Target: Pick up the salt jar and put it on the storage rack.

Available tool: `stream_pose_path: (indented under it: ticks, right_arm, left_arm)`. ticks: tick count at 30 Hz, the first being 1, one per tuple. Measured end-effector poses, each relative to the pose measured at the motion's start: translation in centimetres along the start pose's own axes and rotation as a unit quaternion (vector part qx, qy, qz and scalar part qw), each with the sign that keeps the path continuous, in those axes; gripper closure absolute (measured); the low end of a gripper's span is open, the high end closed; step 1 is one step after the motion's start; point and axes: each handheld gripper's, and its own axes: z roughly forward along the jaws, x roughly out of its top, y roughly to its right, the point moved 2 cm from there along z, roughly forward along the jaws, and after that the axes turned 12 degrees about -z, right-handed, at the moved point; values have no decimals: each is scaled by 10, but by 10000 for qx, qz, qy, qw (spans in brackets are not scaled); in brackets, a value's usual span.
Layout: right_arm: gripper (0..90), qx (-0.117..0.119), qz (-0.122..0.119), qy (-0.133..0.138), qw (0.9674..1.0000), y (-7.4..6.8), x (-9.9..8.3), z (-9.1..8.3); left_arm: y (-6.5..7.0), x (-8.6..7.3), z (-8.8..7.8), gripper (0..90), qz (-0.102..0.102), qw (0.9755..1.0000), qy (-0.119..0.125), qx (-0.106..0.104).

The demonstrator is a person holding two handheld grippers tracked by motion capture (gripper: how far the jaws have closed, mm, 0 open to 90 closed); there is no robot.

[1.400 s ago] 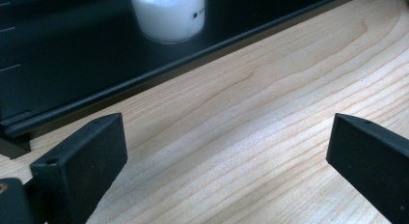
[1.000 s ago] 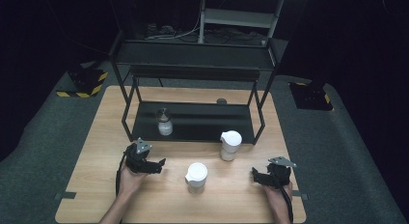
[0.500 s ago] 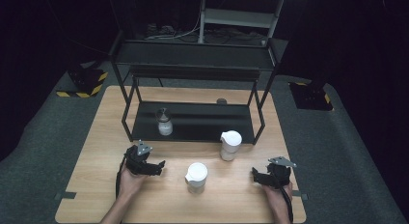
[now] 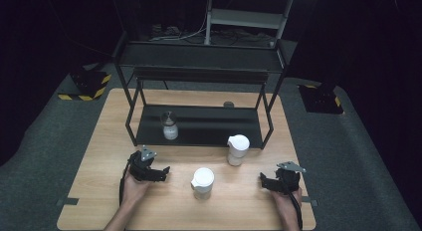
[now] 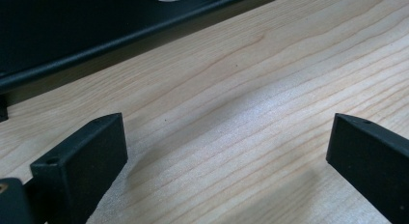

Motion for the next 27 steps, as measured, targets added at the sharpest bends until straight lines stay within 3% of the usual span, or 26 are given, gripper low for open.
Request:
stream_pose_path:
  ticks: [16,27]
  right_arm:
    - [73,0,0,0,10000,0,0,0]
    - [73,0,-1,1,10000,0,0,0]
  left_arm:
    - [3,-1,2,7,60,9999,-69,128]
    - [1,1,3,6,-72,9998,-117,127]
